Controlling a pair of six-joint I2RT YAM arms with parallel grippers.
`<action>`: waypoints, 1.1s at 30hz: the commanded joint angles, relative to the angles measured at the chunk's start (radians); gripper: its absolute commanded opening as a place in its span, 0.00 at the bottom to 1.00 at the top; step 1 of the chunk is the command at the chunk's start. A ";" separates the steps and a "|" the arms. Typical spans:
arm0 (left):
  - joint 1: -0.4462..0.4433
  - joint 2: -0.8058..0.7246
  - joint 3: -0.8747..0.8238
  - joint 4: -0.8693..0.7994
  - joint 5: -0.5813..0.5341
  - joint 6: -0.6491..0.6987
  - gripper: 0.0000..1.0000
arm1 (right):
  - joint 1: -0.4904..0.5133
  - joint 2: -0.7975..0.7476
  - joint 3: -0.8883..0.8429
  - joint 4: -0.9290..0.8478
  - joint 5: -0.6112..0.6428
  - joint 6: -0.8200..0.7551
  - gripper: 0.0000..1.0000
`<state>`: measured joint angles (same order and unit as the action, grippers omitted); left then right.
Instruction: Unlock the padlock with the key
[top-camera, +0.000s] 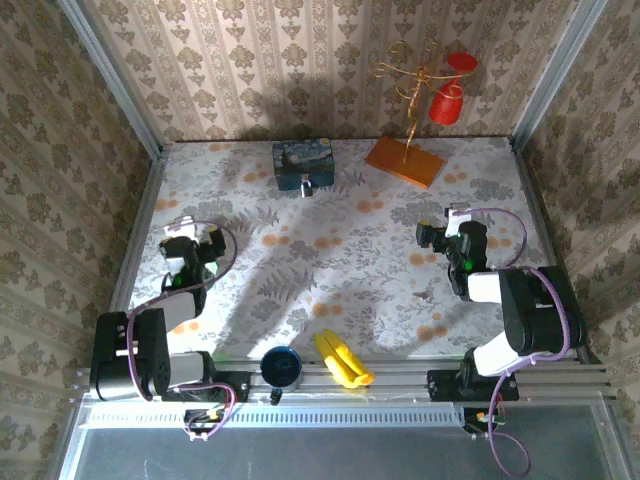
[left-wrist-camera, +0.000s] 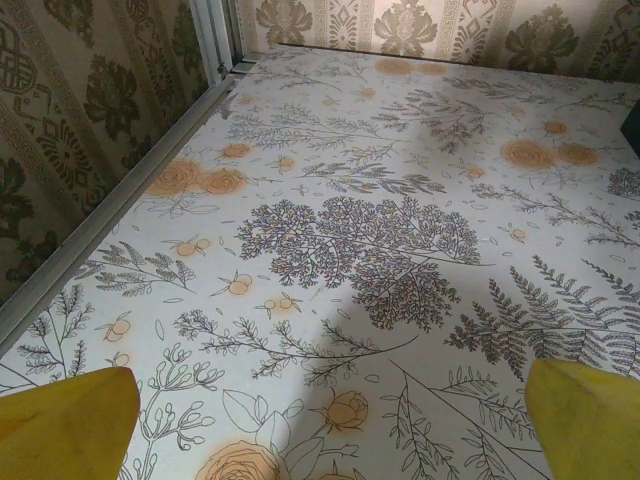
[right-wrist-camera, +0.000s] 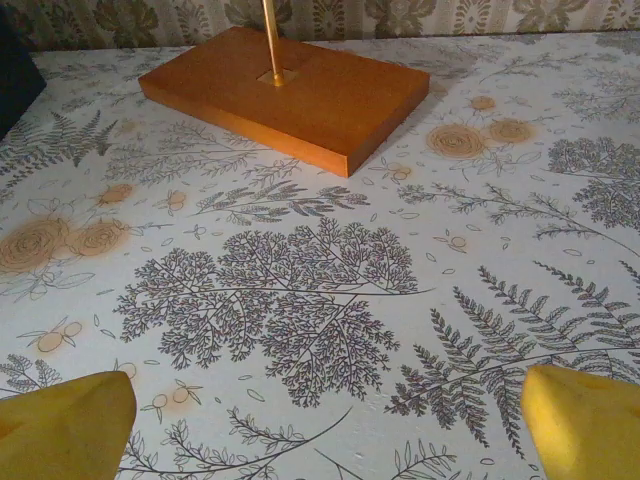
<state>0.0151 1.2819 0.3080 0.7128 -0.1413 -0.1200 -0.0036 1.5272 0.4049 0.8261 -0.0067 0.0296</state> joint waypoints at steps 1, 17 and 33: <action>0.006 -0.006 -0.006 0.036 0.013 0.009 1.00 | 0.004 -0.001 0.015 -0.002 0.021 0.004 1.00; 0.006 0.008 0.017 0.010 0.016 0.010 1.00 | 0.004 -0.001 0.015 -0.002 0.020 0.003 1.00; 0.006 0.014 0.025 0.001 0.024 0.011 1.00 | 0.004 -0.001 0.015 -0.002 0.020 0.004 1.00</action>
<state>0.0151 1.2823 0.3084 0.7113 -0.1337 -0.1196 -0.0036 1.5272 0.4049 0.8257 -0.0063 0.0296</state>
